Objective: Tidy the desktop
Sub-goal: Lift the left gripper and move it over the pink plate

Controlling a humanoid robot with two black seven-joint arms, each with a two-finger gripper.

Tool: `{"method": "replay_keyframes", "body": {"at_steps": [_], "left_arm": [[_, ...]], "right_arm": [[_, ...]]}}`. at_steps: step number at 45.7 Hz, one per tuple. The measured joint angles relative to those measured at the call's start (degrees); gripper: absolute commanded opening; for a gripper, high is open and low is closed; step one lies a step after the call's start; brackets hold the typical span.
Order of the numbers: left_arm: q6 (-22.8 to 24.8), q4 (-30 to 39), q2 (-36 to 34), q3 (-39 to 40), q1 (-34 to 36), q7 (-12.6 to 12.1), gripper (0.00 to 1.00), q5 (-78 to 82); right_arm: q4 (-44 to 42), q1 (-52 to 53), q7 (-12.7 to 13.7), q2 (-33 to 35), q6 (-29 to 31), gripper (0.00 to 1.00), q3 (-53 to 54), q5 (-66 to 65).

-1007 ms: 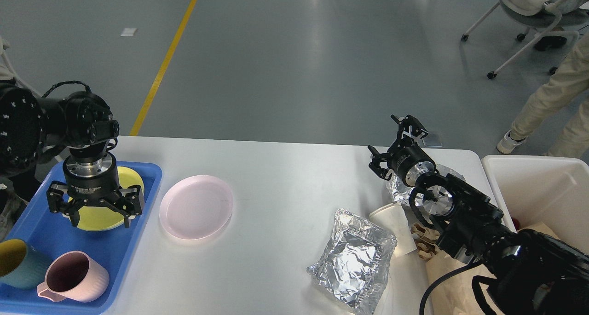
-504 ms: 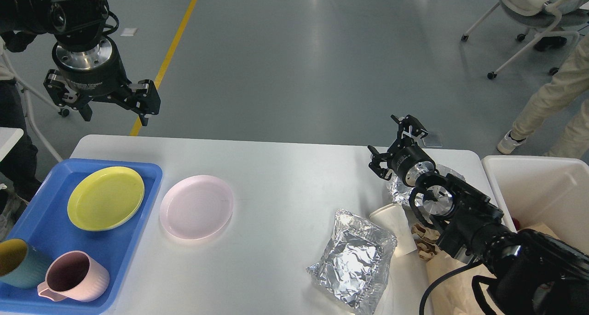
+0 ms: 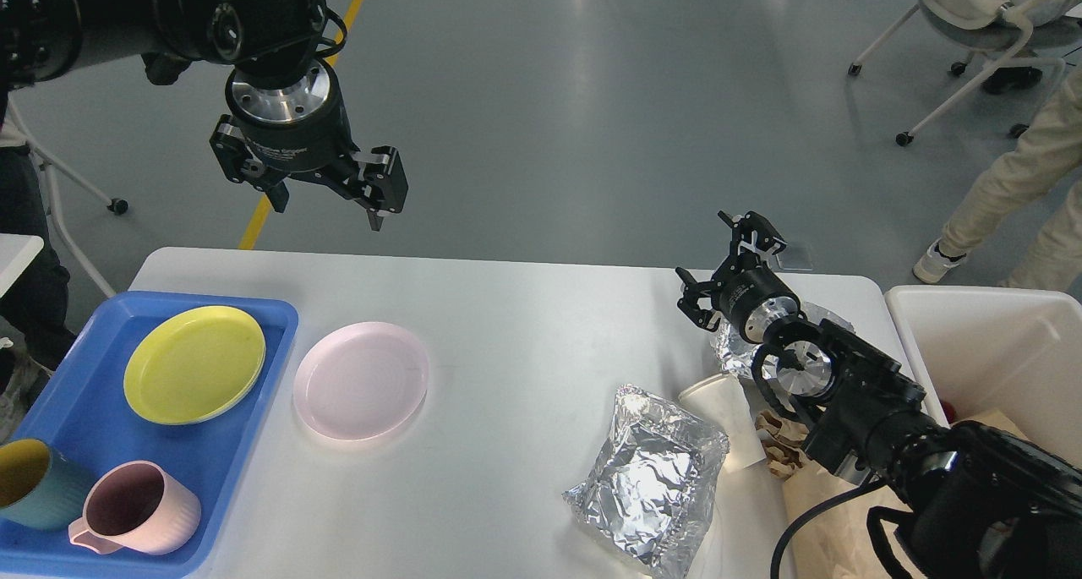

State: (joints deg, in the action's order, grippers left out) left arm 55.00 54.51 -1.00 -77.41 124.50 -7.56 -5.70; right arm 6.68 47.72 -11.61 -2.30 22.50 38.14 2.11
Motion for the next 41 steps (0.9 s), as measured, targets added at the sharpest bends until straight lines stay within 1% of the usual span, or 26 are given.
{"method": "replay_keyframes", "body": {"at_steps": [12,27,41], "left_arm": [[0.0,-0.4,3.6,3.0,-1.6,-0.1,0.96,-0.1],[-0.1,-0.5,7.1,4.6,-11.4,-0.8,0.96,0.1],[-8.1,-1.8,7.5,4.2,-19.3,-1.0,0.96,0.3]], "right_arm": [[0.0,0.0,0.0,0.0,0.0,1.00,0.0,0.0],[0.0,0.0,0.0,0.0,0.0,1.00,0.0,0.0],[0.0,0.0,0.0,0.0,0.0,1.00,0.0,0.0]]}}
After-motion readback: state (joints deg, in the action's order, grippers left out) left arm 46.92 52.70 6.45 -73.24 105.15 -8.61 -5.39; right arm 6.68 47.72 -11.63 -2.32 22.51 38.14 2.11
